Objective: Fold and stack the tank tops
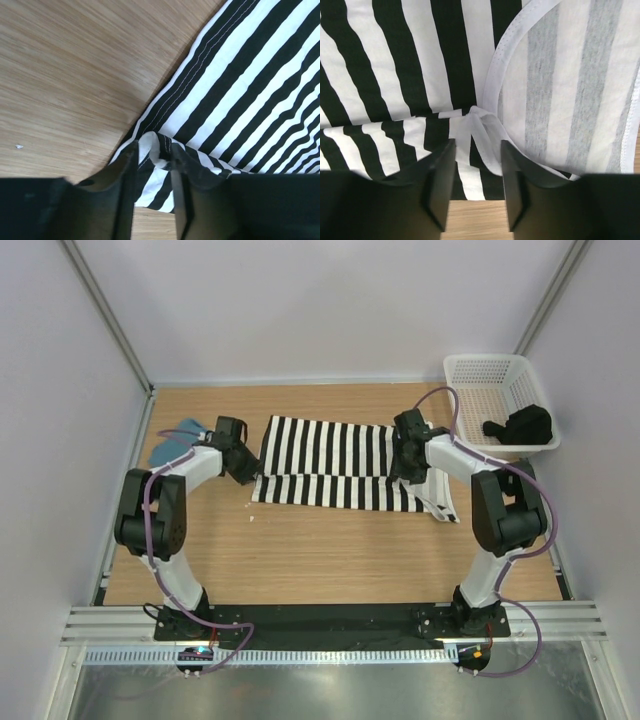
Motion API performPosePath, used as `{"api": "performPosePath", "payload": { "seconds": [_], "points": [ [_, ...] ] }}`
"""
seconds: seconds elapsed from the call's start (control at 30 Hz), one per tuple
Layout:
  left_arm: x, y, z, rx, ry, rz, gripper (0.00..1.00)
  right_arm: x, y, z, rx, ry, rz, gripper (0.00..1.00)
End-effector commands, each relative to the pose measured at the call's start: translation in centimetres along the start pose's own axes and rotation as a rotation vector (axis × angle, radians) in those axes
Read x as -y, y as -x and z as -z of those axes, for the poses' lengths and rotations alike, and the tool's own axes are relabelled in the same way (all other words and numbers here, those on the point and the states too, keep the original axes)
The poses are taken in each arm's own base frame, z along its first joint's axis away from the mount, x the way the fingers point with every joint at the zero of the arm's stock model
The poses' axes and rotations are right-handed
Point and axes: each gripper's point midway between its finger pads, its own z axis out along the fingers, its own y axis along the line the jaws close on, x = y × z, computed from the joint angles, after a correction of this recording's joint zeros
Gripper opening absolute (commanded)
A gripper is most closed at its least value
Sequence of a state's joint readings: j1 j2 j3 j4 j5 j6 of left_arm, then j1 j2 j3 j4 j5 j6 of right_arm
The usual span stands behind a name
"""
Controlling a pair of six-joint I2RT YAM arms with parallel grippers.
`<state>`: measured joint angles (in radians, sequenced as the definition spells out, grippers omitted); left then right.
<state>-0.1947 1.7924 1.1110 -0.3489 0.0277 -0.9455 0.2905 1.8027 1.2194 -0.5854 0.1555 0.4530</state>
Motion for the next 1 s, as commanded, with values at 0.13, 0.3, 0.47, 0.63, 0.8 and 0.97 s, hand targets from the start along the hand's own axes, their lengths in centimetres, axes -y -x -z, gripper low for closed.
{"api": "performPosePath", "payload": {
  "seconds": [0.13,0.3,0.47,0.63,0.8,0.97],
  "points": [
    [2.0,2.6,3.4,0.091,-0.071,-0.028,0.54,0.4,3.8,5.1,0.192,0.030,-0.045,0.56],
    [2.1,3.2,6.2,0.156,-0.107,-0.047,0.60,1.7,2.0,7.1,0.187,0.022,-0.053,0.56],
    [0.8,1.5,7.3,0.159,-0.110,-0.068,0.61,3.1,-2.6,8.4,0.151,0.063,-0.100,0.54],
    [1.9,-1.8,7.1,0.087,-0.167,-0.137,0.59,4.3,-7.4,8.2,0.086,0.082,-0.151,0.47],
    [2.2,-3.2,5.9,0.043,-0.191,-0.165,0.57,4.7,-10.0,7.3,0.034,0.093,-0.173,0.45],
    [1.8,-4.1,4.6,-0.001,-0.179,-0.197,0.55,5.7,-11.0,6.1,0.027,0.044,-0.189,0.46]
  ]
}}
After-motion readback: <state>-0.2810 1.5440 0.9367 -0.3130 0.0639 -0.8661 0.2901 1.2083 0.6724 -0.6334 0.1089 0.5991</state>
